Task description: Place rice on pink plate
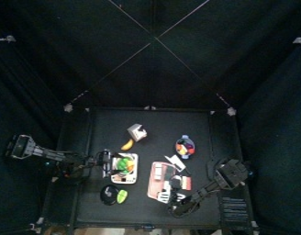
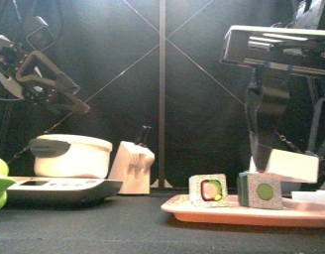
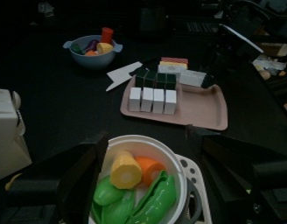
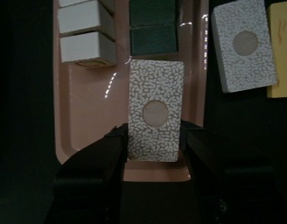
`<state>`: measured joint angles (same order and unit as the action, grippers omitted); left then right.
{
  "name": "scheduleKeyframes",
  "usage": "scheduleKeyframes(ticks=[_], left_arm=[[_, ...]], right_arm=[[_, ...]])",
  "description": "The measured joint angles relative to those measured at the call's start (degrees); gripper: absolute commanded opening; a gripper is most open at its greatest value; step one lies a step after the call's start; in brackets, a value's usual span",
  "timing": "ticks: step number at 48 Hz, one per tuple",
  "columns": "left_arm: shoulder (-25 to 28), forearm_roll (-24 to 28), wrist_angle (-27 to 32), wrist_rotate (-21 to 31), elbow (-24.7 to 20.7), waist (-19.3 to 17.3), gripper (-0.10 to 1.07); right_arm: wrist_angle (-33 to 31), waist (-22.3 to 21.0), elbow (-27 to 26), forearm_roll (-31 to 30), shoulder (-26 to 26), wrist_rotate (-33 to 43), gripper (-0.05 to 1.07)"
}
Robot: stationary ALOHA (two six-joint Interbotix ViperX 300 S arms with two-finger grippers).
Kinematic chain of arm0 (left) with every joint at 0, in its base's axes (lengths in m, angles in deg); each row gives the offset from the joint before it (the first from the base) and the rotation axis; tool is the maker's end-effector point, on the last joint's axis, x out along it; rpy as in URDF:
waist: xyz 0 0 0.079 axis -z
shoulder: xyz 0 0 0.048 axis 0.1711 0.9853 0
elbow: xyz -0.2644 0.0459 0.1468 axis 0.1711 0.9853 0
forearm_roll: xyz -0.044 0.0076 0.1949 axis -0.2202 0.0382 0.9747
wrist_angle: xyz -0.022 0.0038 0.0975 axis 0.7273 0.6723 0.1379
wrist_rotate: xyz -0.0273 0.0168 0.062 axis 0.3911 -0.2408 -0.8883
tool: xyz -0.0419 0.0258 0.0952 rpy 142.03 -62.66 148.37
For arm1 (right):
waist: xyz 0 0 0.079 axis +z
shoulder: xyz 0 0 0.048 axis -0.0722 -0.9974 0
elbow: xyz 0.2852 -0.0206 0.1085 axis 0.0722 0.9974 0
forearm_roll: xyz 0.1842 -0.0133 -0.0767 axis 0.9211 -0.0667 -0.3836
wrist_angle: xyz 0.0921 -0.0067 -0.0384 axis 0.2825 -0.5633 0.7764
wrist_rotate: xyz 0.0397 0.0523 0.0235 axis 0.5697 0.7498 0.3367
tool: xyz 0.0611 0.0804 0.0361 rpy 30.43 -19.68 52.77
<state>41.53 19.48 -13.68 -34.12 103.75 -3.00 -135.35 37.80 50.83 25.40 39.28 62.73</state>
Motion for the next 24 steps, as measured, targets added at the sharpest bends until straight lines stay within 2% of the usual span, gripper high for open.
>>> scheduleKeyframes(ticks=[24], left_arm=[[0.0,-0.9,0.0,0.1,0.0,0.0,1.03]], right_arm=[[4.5,-0.4,1.3,0.3,-1.8,-0.1,0.67]])
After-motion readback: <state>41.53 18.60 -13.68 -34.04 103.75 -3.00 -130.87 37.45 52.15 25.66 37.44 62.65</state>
